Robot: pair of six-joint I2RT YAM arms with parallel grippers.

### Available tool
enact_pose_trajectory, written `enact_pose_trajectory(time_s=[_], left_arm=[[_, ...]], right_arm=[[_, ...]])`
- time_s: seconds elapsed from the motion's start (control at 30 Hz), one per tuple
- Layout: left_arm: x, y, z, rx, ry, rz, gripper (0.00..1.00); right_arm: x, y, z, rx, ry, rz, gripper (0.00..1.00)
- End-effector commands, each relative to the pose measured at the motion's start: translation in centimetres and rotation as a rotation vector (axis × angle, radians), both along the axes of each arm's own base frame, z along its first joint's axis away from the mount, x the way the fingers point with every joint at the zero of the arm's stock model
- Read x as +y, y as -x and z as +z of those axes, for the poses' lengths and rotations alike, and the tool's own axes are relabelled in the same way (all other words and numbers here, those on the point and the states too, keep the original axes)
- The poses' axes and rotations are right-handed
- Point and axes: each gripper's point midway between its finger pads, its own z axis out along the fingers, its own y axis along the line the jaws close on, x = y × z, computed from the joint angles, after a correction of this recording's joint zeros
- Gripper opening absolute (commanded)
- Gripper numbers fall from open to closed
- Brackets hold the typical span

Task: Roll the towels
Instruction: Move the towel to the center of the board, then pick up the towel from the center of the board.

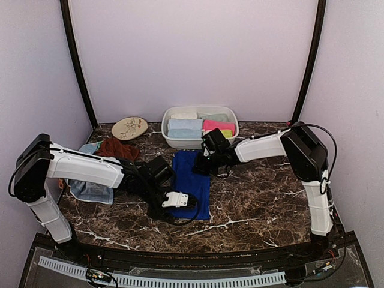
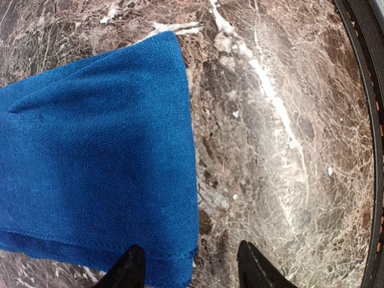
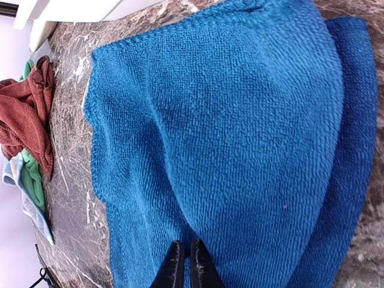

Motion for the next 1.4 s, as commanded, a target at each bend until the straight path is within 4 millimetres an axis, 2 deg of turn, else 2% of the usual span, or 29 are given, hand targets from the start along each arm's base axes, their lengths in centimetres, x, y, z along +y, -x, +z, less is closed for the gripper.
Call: enact_pose_trajectory(time_s=[0.0, 0.1, 0.2, 0.3, 0.5, 0.57, 0.63, 0.7, 0.8, 0.83, 0.93, 1.1, 1.23, 1.37], left_arm=[[0.5, 0.1, -1.4, 0.003, -0.034, -0.008, 0.52], [0.7, 0.2, -2.1, 0.008, -0.053, -0.009, 0.44], [1.0, -0.1, -2.8, -0.006, -0.07, -0.002, 0.36], [1.2, -0.5, -3.3, -0.029, -0.076, 0.01, 0.29], [1.5, -0.5, -4.0, -0.031, -0.08, 0.031, 0.21], [1.7, -0.6, -4.2, -0.025, -0.086, 0.035, 0.14], [1.7, -0.7, -3.9, 0.004, -0.082, 0.053, 0.0], [1.9, -0.8, -3.1, 0.081, -0.057, 0.081, 0.0], [2.4, -0.8, -1.7, 0.225, -0.019, 0.129, 0.0], [2.5, -0.7, -1.3, 0.268, -0.008, 0.139, 0.0], [2.8, -0.3, -0.6, 0.377, 0.016, 0.162, 0.0], [3.2, 0.4, -0.7, 0.514, -0.002, 0.194, 0.0], [3.3, 0.5, -0.8, 0.583, -0.005, 0.212, 0.0], [3.5, 0.4, -0.7, 0.615, -0.006, 0.228, 0.0]], right_arm=[[0.3, 0.1, 3.1, -0.05, -0.043, 0.016, 0.2], [-0.3, 0.2, 4.4, -0.088, -0.026, 0.036, 0.29], [-1.7, 0.2, 5.9, -0.144, 0.025, 0.049, 0.38], [-3.9, 0.3, 7.5, -0.231, 0.1, 0.055, 0.51], [-9.1, 1.8, 10.4, -0.422, 0.257, 0.114, 0.76], [-10.5, 2.8, 11.2, -0.509, 0.324, 0.184, 0.78], [-12.0, 3.8, 11.7, -0.589, 0.374, 0.23, 0.78], [-12.5, 5.1, 12.8, -0.688, 0.382, 0.295, 0.78], [-13.2, 7.7, 13.2, -0.775, 0.365, 0.344, 0.78], [-13.1, 8.6, 13.5, -0.8, 0.344, 0.35, 0.78], [-10.6, 13.5, 13.6, -1.008, 0.336, 0.637, 0.74], [-7.0, 19.8, 11.9, -1.121, 0.34, 0.877, 0.68], [-3.8, 23.1, 9.4, -1.185, 0.397, 1.045, 0.66], [-0.5, 25.3, 8.1, -1.246, 0.389, 1.162, 0.65]])
